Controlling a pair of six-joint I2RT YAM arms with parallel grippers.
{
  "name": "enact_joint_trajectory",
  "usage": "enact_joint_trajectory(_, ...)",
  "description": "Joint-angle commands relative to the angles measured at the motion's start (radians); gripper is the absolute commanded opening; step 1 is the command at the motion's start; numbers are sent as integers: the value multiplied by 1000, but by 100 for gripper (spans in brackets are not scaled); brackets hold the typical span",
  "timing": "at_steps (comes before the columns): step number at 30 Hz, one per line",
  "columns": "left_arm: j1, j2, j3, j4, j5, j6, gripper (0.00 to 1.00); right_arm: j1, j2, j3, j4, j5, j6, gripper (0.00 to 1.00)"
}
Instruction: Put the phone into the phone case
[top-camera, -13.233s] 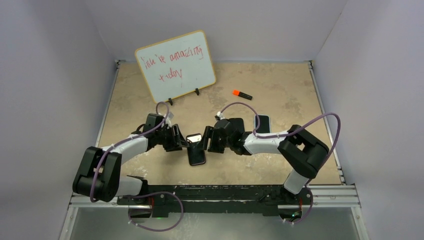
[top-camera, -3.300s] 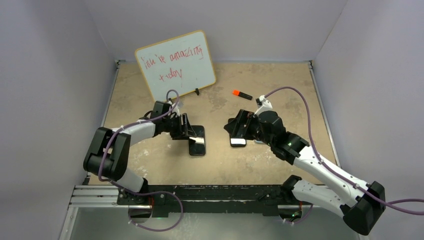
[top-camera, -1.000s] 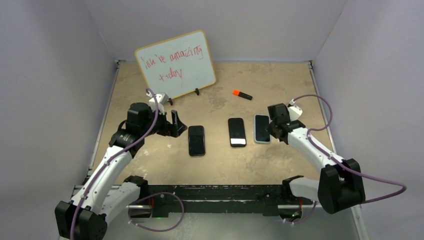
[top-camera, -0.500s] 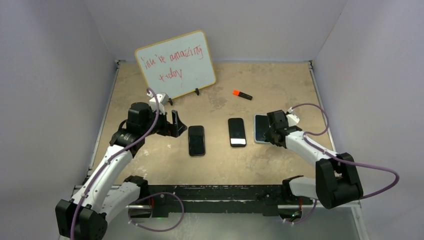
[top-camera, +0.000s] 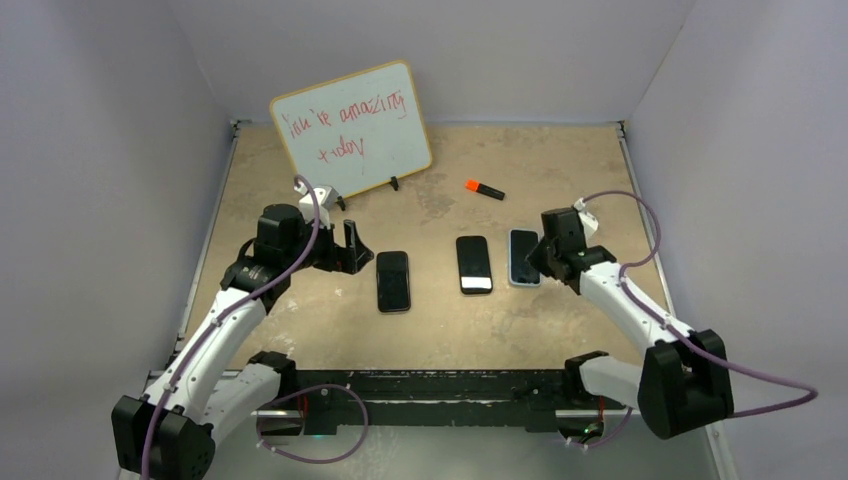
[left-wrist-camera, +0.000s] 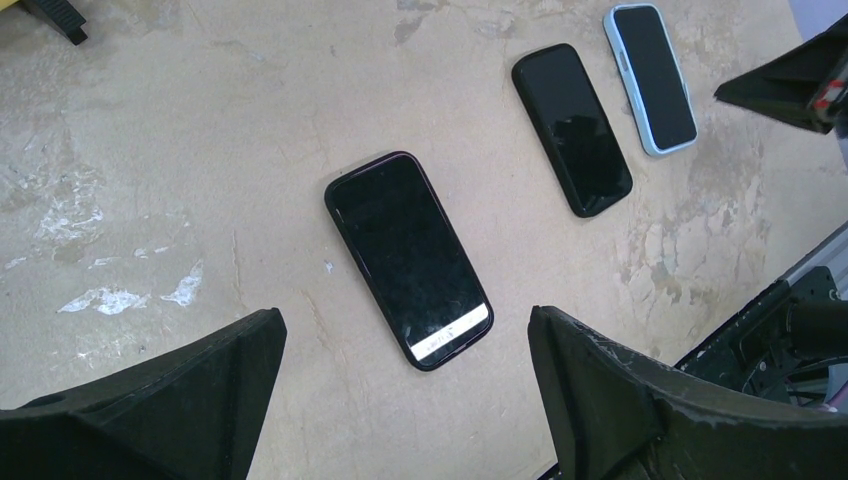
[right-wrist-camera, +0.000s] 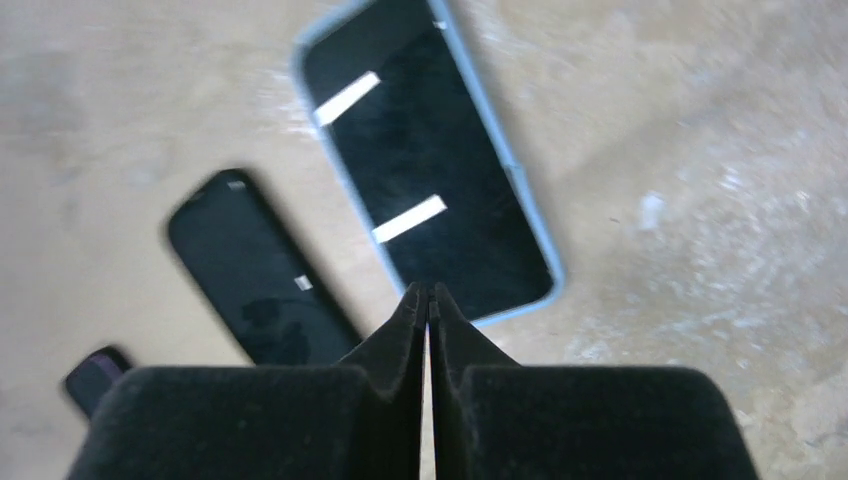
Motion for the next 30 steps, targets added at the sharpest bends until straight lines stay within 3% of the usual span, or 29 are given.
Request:
enact_joint_trajectory(1,6,6,42,-6,10,27,96,-4,-66,119,11,-145,-153,8)
enact_joint_trajectory(3,7,10,72,-19,7,29,96,-2,-83,154,22,-219,-221,19)
enact_joint_trajectory(6,7,11,121,-30,20,7,96,-2,-120,200,8,-312,-260,45)
enact_joint_trajectory(7,7,9,137,-30,30,-4,96,-1,-140,209,13,-339,-272,57)
enact_joint_trajectory(9,7,1,163,-23,44,-28,96,-2,-185,231,14,-371,-290,92)
enact_joint_trajectory(10,7,-3,173,-17,47,-40,96,-1,-210,243,12,-382,-297,98)
enact_joint_trajectory(19,7,-26,276,-31,33,-100,97,-1,-347,299,37,-394,-308,99)
enact_joint_trajectory(30,7,-68,257,-14,-6,-118,97,-1,-398,241,105,-482,-270,99)
